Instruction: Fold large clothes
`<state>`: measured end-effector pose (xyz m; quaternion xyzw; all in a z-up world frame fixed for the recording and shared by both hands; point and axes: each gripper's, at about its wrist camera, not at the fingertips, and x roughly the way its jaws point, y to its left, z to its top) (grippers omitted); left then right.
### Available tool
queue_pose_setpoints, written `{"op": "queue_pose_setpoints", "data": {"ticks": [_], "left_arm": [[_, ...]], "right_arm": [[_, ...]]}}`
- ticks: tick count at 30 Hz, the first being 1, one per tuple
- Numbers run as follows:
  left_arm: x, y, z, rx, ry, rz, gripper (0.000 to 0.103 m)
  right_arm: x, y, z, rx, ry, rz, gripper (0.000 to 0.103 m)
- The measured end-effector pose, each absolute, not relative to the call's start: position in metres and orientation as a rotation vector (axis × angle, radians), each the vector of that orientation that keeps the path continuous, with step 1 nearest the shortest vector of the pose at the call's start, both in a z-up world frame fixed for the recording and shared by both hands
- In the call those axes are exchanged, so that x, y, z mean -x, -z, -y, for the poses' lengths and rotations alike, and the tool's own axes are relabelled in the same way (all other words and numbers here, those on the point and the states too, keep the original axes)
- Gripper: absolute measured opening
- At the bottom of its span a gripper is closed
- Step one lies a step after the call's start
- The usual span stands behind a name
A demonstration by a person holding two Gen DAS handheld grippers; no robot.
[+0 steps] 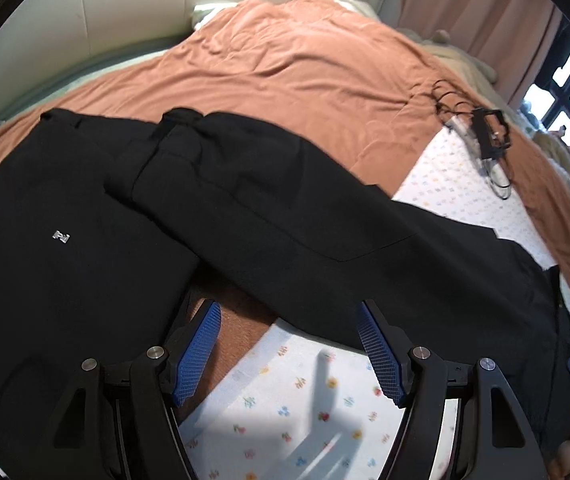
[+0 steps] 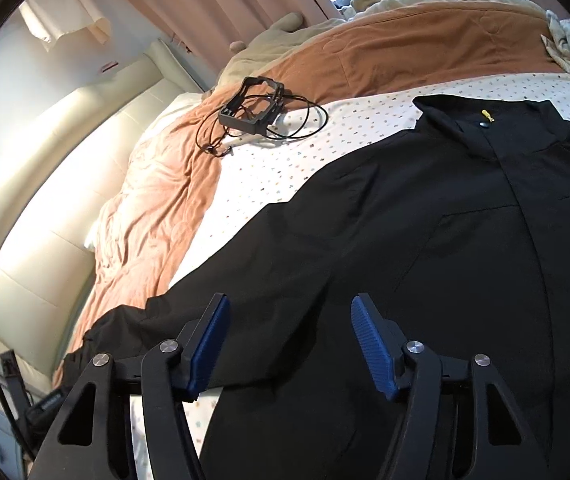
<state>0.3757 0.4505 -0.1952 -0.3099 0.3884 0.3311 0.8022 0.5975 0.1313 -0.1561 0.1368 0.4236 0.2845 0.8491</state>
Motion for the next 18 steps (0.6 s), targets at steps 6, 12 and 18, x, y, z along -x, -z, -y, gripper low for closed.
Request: {"op": "queue_pose_setpoints", "data": {"ticks": [6,12,18], "left_arm": [[-0.39,0.219,-0.473,0.715,-0.736,-0.852,0.014],[-0.395,0.182,-0.462,0.634,-0.702,-0.755,0.001],[-0.404,0.106,-0.439,0.587,-0.601,-0.625,0.0]], "right_arm": [[-0.617,0.184,-0.143,-0.353,-0.626,-0.951,0.04],[-0.63,0.247,-0.161,-0.438,-0.707,-1.154,0.035],[-0.614,0.22,-0.14,-0.437,-0.709,-1.105,0.033]]}}
